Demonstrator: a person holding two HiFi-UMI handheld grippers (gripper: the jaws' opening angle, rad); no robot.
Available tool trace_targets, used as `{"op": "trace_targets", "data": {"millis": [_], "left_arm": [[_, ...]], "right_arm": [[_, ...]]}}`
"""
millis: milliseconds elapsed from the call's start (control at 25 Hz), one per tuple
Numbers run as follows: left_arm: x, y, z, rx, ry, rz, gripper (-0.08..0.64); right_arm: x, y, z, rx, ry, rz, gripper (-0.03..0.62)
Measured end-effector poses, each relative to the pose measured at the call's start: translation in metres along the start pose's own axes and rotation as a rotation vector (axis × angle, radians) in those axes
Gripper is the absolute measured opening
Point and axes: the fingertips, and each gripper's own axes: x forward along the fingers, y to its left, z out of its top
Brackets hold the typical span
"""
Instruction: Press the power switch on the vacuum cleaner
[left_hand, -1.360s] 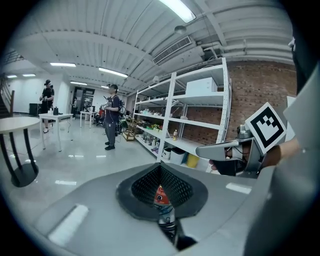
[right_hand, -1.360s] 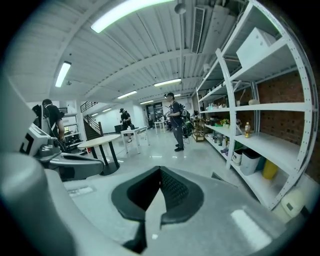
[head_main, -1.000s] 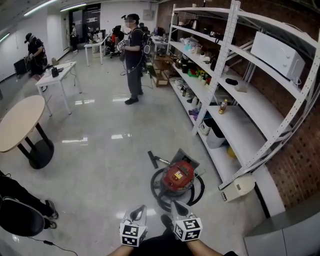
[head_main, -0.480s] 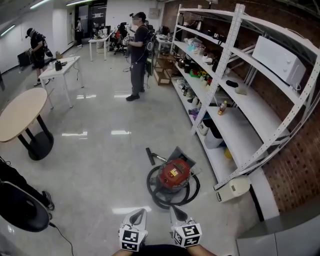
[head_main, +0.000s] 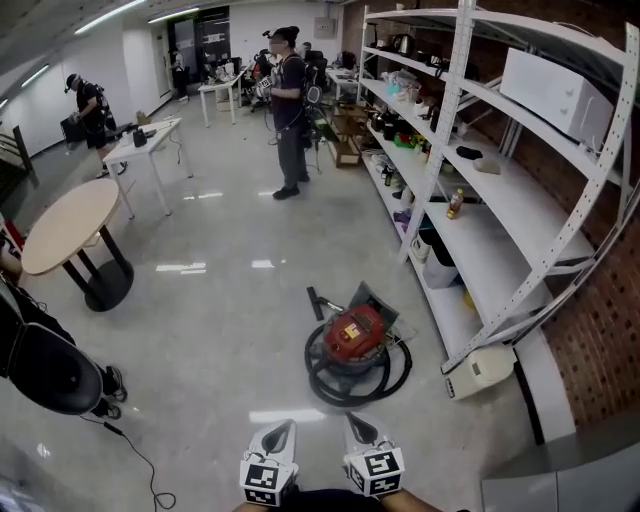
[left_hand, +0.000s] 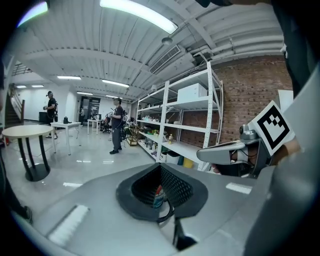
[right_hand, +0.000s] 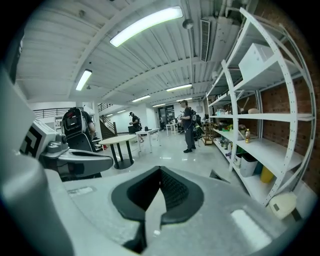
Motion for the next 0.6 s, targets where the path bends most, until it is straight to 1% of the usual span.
{"op": "trace_targets", "data": {"millis": [120, 320, 440, 600], "left_arm": [[-0.018, -0.017, -0.006, -0.004, -0.009, 0.050, 0.015], [-0.047, -0.056, -0.028, -0.044, -0.012, 0.107, 0.015], [-0.062, -0.077, -0.041, -0.047, -0.008, 0.123, 0.015], [-0.075, -0.102, -0.045, -0.031, -0.020, 0.121, 0.015]], "right_arm": [[-0.022, -0.001, -0.007, -0.019, -0.015, 0.038, -0.008], [-0.067, 0.003, -0.024, -0.031, -0.017, 0.091, -0.008], [-0.095, 0.006, -0.033, -0.026, -0.019, 0.111, -0.008], [-0.123, 0.002, -0.042, -0.037, -0.016, 0.115, -0.008]]}}
